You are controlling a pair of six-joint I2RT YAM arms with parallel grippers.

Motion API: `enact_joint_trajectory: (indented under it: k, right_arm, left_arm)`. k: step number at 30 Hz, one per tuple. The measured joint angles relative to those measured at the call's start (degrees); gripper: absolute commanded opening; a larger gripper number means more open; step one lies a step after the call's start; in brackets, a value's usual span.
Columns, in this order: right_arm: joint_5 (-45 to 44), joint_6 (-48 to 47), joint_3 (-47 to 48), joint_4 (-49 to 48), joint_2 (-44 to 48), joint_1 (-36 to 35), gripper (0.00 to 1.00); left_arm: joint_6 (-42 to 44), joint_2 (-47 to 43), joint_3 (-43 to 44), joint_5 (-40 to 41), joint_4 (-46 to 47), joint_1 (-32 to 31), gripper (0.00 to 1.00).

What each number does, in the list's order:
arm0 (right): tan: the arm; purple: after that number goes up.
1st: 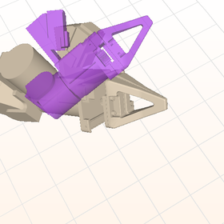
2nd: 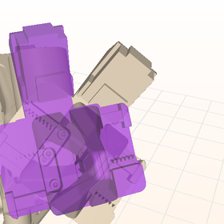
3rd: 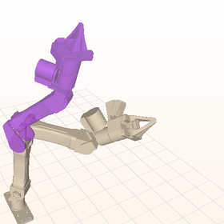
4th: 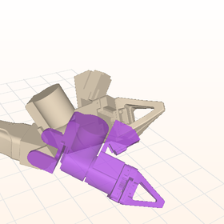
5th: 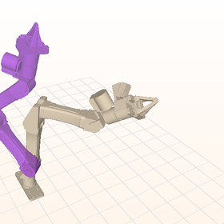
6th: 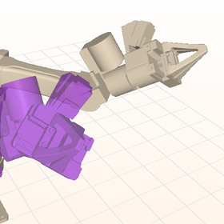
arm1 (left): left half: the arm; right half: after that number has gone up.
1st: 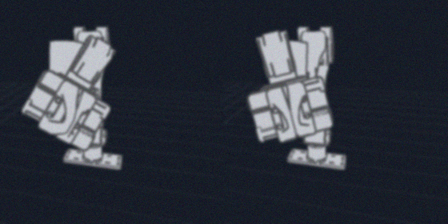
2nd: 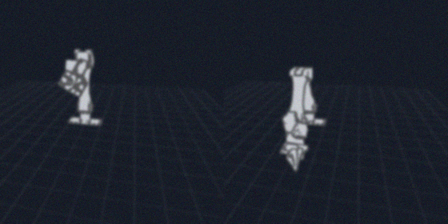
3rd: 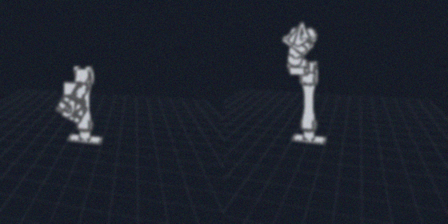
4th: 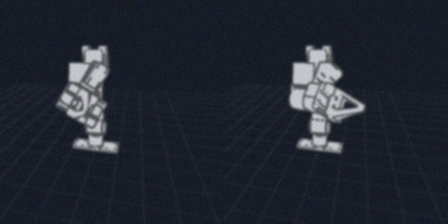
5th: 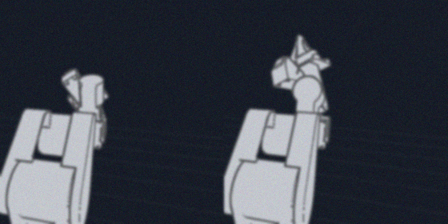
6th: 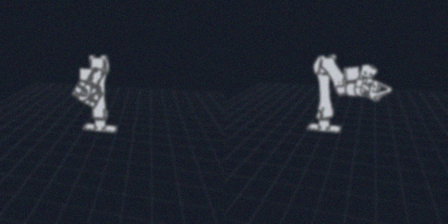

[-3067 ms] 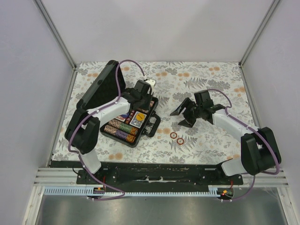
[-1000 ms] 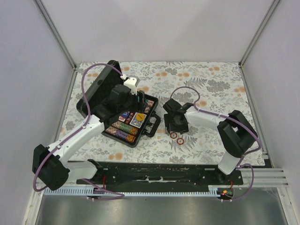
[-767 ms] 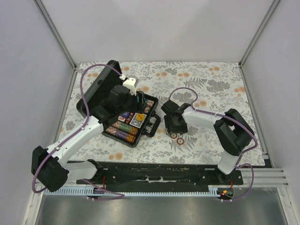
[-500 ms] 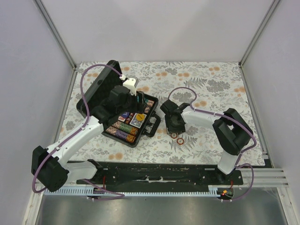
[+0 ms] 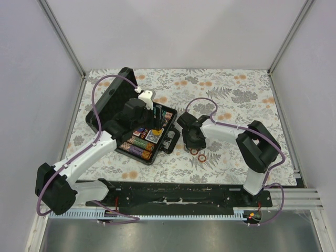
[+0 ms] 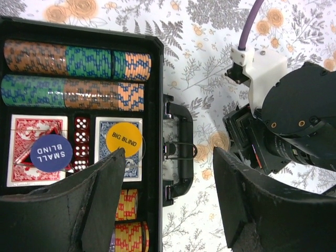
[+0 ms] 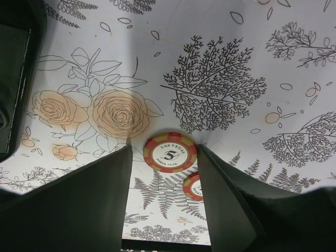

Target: Pack up texas hold em set

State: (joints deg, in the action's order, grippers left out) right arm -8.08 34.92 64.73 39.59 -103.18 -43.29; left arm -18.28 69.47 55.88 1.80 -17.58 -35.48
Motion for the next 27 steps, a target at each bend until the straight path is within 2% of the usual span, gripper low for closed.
enact_joint_trajectory:
  k: [6,12,18,27]
  right_arm:
    - [0.0,0.0,0.2,0.3,-0.3,-0.3,0.57]
    - [0.5,-0.1,1.5,1.3,-1.3,-0.5,0.38]
    - [0.6,0.2,2.0,1.9,-1.6,-0.5,0.37]
    - [0.8,3.1,1.9,2.2,-0.4,-0.4,0.41]
  left_arm:
    - [-0.9,-0.5,-1.6,-0.7,0.1,0.0,0.74]
    - [-1.6,-1.9,-2.9,-1.0,0.1,0.0,0.75]
    - [-1.7,-2.1,-3.4,-3.3,0.4,0.0,0.75]
    - [-3.9,-2.1,-6.2,-8.4,3.4,0.0,0.75]
